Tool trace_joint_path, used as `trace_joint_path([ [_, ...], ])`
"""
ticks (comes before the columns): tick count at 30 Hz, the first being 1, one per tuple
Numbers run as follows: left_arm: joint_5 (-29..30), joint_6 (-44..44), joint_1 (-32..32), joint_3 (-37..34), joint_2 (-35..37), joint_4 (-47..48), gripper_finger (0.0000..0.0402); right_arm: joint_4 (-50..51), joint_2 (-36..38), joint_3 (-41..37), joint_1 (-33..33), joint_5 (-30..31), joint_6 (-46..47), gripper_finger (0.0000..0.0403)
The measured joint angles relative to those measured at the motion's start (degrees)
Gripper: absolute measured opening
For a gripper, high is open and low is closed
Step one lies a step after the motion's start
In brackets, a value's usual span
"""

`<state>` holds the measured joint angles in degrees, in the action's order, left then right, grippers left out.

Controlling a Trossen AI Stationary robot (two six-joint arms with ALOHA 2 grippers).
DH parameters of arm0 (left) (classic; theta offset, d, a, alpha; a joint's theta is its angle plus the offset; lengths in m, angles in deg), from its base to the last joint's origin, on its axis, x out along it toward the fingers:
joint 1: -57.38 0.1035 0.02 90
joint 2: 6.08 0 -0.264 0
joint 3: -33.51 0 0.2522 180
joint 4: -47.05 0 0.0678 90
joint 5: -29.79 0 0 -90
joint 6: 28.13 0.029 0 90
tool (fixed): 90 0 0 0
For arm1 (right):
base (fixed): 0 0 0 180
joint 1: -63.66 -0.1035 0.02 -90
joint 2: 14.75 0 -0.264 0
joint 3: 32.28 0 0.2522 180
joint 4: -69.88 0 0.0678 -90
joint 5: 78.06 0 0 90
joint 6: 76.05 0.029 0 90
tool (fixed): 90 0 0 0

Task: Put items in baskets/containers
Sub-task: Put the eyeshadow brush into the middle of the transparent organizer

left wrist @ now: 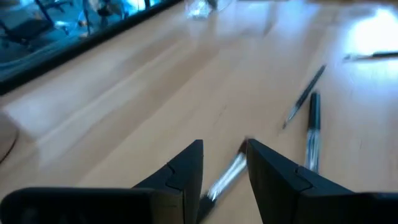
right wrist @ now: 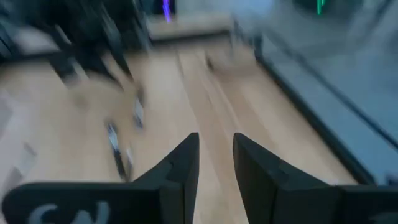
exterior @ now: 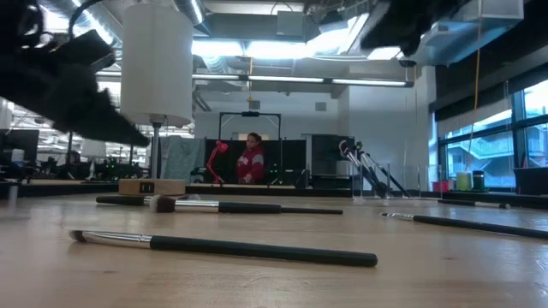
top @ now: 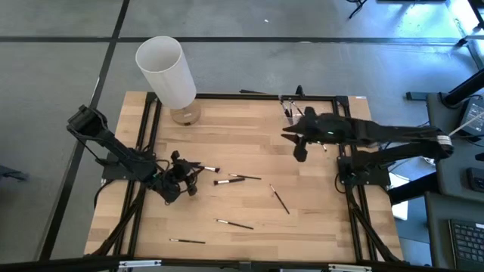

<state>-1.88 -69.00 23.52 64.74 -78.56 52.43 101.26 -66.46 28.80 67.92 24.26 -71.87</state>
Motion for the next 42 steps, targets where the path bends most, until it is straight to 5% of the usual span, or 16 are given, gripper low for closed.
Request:
trace_joint_path([
  [6,-19.14,28.17,14.67,0.95,-3.97,-26.76,0.0118,-26.47,9.02,-12.65,-3.12,-3.82,-0.82,0.0097],
  [11,-33.93,37.12,29.46,12.19,-9.50,-23.60,0.0123,-40.11,12.03,-17.78,-3.97,-8.21,-3.35,0.0097],
  [16,-39.89,41.19,34.80,23.77,-17.61,-18.38,0.0138,-24.33,14.39,-17.80,-4.58,-4.97,3.94,0.0097],
  [21,-37.33,44.66,35.74,29.03,-24.64,-17.85,0.0143,3.71,14.85,-16.66,-1.97,9.59,19.35,0.0097],
  [25,-36.81,45.50,36.12,29.42,-27.60,-17.46,0.0140,17.71,14.01,-15.82,1.83,10.50,31.68,0.0097],
  [33,-34.41,51.61,37.56,29.42,-26.77,-11.25,0.0131,31.31,4.29,-17.27,7.67,10.03,43.54,0.0097],
  [42,-35.58,51.31,39.56,29.42,-18.38,-3.26,0.0127,31.28,-6.91,-17.63,17.65,7.39,39.37,0.0115],
])
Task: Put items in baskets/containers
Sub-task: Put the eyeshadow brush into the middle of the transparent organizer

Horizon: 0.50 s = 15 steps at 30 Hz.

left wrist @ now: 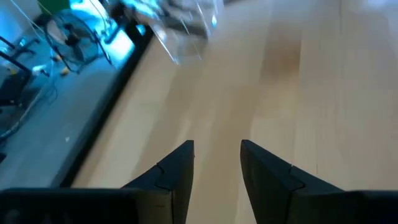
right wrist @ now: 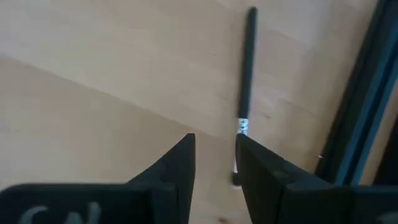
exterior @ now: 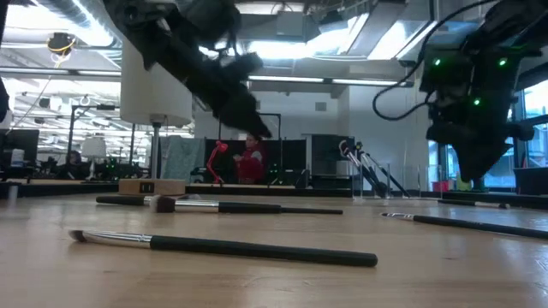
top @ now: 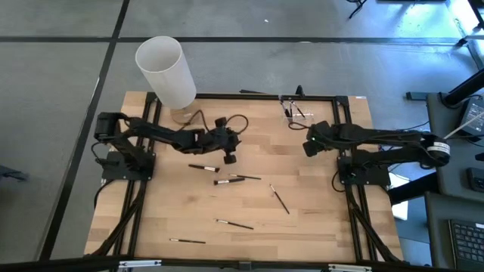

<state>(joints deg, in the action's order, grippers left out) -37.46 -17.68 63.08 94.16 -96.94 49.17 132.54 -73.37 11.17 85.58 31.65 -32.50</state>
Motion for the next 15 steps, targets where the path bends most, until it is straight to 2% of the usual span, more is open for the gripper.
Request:
trace_joint_path([
  [7,-0.14,3.16,0.47,0.00,8.06,0.22,0.0127,-1.06,-3.77,0.00,8.79,-1.24,-4.68,0.0152],
  [15,0.35,7.21,0.55,0.00,10.59,-0.07,0.0127,-6.23,-5.58,0.00,13.58,-6.32,-8.03,0.0153],
])
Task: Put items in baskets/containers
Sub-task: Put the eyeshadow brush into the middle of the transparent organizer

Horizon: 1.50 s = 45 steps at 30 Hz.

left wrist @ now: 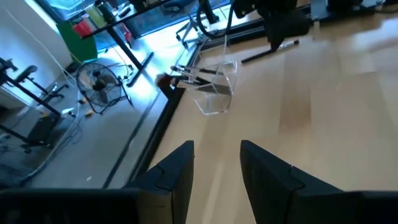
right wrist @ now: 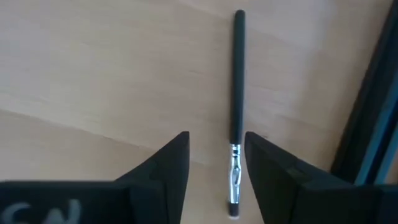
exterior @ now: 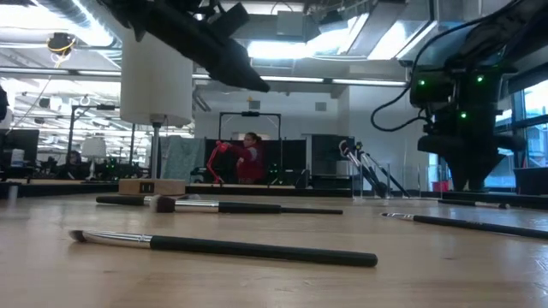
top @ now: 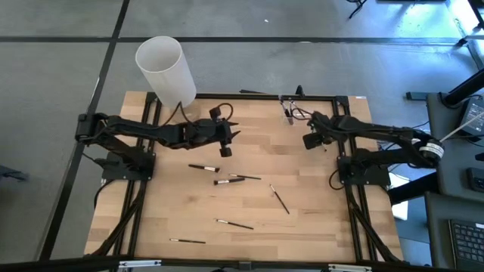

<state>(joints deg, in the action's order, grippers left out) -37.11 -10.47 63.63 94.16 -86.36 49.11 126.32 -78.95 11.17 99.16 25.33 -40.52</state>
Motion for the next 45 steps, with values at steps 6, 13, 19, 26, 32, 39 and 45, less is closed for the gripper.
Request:
trace_joint_path([
  [6,0.34,0.71,0.67,0.00,-0.28,0.00,0.0127,0.13,-4.57,0.00,2.20,-0.12,0.04,0.0129],
  [13,1.44,1.58,0.68,0.00,-0.28,0.06,0.0127,-0.98,-10.37,0.30,3.49,-2.15,-1.67,0.0094],
  [19,2.40,1.60,0.67,0.00,-0.28,1.13,0.0127,-1.56,-12.63,0.28,3.75,-3.92,-2.82,0.0056],
  [26,4.74,1.73,0.67,0.00,-0.28,3.16,0.0127,-0.53,-12.59,0.33,2.49,-7.94,-3.04,0.0018],
  [32,4.49,1.71,0.67,0.00,-0.28,5.75,0.0127,2.14,-9.95,-0.04,-0.65,-18.27,-2.83,0.0033],
  [39,-3.70,1.56,-0.08,0.00,-0.28,6.00,0.0127,-2.39,-2.92,-0.24,-5.94,-32.25,1.94,0.0020],
  [45,-8.07,4.51,-1.94,0.00,-0.28,5.73,0.0127,-11.79,0.11,-0.20,-12.24,-37.05,9.12,0.0025],
])
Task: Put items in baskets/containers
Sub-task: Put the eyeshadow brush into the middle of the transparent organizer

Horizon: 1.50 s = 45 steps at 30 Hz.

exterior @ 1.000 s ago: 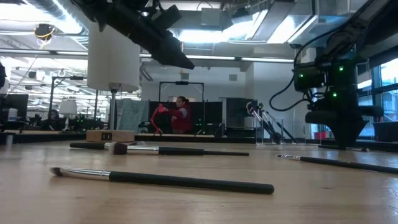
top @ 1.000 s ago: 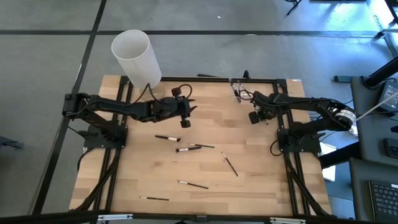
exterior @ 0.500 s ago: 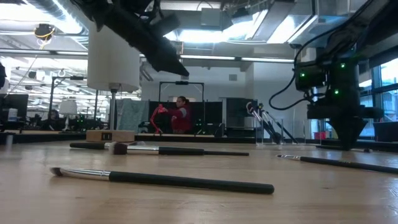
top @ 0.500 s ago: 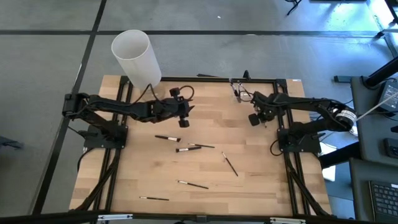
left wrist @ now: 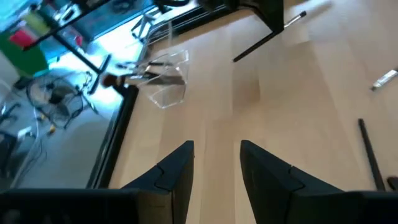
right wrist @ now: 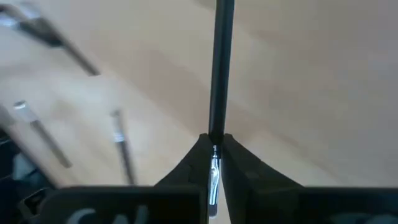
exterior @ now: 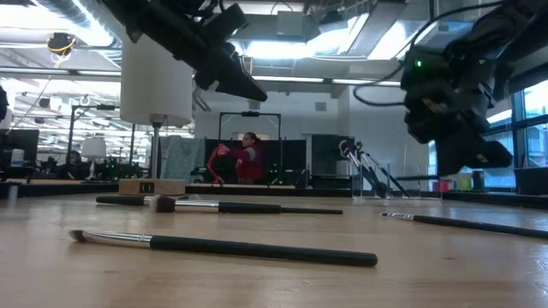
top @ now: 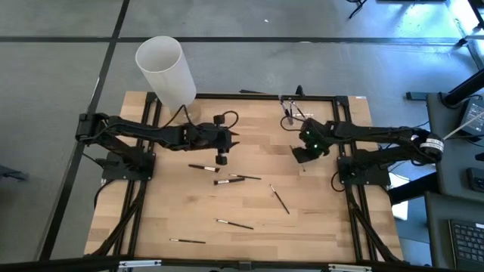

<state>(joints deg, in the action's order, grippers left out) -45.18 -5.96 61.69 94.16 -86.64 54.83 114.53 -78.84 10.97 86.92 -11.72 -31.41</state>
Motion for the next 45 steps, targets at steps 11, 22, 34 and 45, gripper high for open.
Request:
trace_joint_path([
  [11,-0.11,13.40,-5.08,0.00,-2.49,-6.23,0.0128,-19.90,-1.87,0.13,-10.58,-0.87,10.25,0.0026],
  [22,4.21,30.42,-6.90,0.00,-15.08,-24.90,0.0177,-31.63,-7.86,0.15,-16.27,-0.59,13.76,0.0026],
  [34,2.02,44.73,-8.97,1.12,-23.68,-30.44,0.0189,-44.89,-14.52,0.22,-17.58,-3.14,16.57,0.0027],
  [45,7.41,49.76,-11.07,6.70,-30.26,-30.45,0.0187,-52.29,-16.83,0.26,-17.58,-3.45,17.77,0.0029],
])
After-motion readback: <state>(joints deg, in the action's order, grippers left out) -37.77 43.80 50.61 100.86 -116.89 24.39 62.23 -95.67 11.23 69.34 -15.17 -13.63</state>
